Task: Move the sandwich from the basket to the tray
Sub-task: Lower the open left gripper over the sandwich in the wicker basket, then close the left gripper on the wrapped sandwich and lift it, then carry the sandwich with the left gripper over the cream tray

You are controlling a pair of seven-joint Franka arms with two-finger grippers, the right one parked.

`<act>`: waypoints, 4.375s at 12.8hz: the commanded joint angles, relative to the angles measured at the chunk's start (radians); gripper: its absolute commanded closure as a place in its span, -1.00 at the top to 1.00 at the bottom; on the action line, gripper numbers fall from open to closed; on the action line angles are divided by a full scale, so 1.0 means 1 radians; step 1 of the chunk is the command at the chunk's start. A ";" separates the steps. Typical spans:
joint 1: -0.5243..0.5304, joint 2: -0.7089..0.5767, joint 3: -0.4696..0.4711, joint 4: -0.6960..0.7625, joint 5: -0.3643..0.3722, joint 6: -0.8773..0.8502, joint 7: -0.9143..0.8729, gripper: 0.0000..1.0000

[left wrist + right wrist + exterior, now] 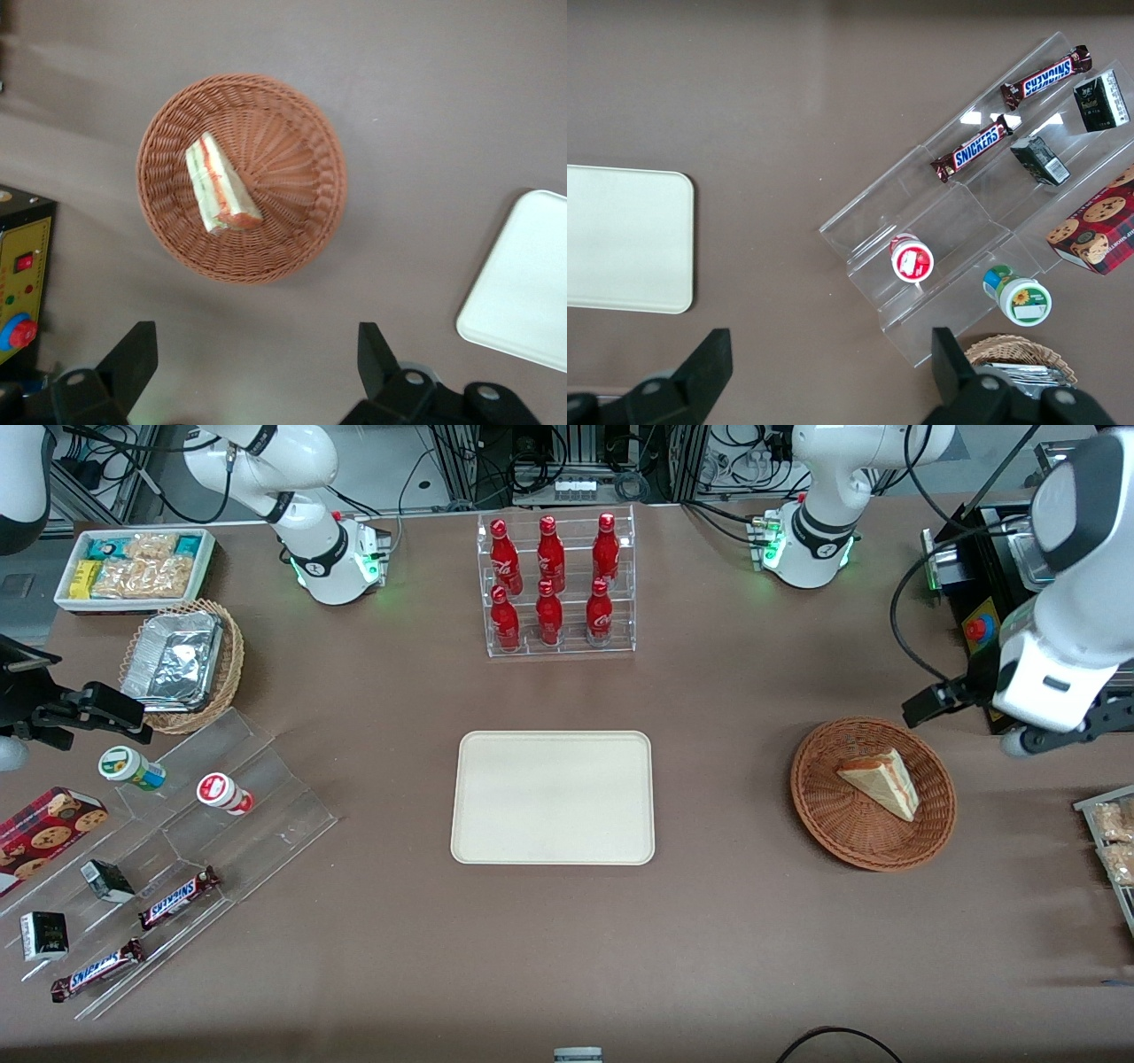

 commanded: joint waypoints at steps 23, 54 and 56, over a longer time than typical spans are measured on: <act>0.100 0.276 0.102 -0.384 -0.036 0.647 -0.478 1.00; -0.314 0.282 0.088 -0.183 -0.033 0.480 -0.282 -0.56; -0.376 0.302 0.086 -0.174 -0.033 0.486 -0.247 -0.56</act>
